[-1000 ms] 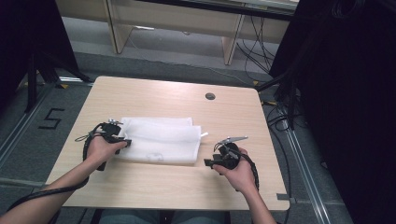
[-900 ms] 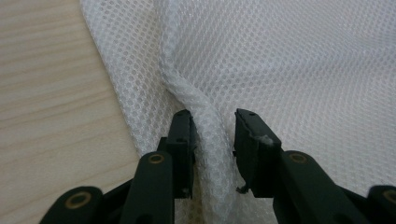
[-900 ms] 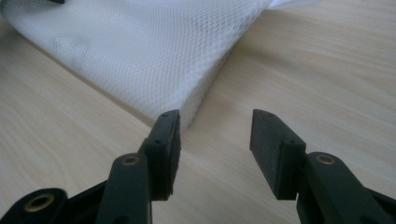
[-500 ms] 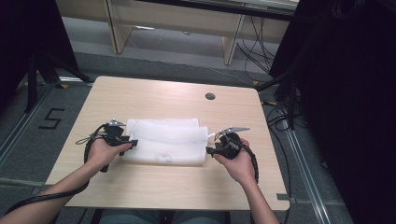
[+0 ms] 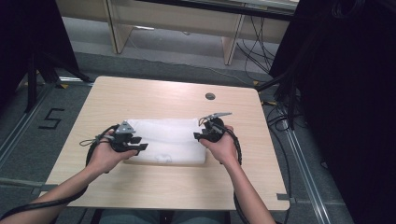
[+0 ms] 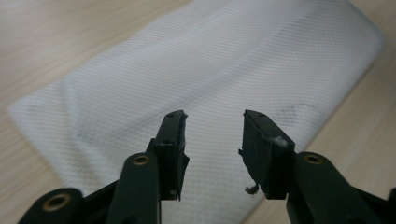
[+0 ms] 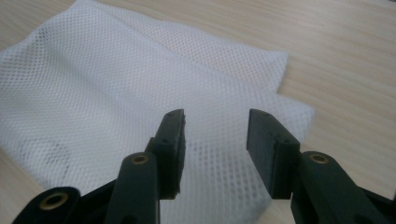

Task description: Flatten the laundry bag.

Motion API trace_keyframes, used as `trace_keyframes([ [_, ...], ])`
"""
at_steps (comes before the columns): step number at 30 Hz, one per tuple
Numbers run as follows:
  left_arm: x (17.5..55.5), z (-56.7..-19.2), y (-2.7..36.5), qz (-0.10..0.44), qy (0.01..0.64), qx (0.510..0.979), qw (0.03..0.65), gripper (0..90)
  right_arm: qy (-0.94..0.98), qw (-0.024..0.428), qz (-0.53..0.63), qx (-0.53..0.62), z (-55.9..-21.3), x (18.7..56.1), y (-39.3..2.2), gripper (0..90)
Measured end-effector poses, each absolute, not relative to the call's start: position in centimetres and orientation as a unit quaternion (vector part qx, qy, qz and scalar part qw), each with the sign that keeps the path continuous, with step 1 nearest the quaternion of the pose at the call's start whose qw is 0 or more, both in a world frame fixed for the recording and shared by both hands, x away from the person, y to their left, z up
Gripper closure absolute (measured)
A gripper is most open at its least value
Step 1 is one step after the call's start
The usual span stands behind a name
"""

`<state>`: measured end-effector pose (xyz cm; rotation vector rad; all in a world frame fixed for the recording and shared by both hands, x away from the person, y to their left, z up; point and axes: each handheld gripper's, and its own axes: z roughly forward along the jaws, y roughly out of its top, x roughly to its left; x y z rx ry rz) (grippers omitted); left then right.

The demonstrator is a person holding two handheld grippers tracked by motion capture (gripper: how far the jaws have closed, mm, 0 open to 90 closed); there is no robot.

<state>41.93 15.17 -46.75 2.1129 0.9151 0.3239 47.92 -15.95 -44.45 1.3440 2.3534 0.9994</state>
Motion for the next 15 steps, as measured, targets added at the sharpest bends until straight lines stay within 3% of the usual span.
trace_keyframes([
  [5,42.0,-47.5,13.5,0.111,0.339,0.854,0.378,66.9,0.82,0.115,0.32,0.46,-44.8,49.6,-14.1,59.4],
  [15,42.6,-49.1,11.9,0.083,0.319,0.875,0.355,68.0,0.826,0.127,0.293,0.464,-46.7,52.3,-11.9,49.3],
])
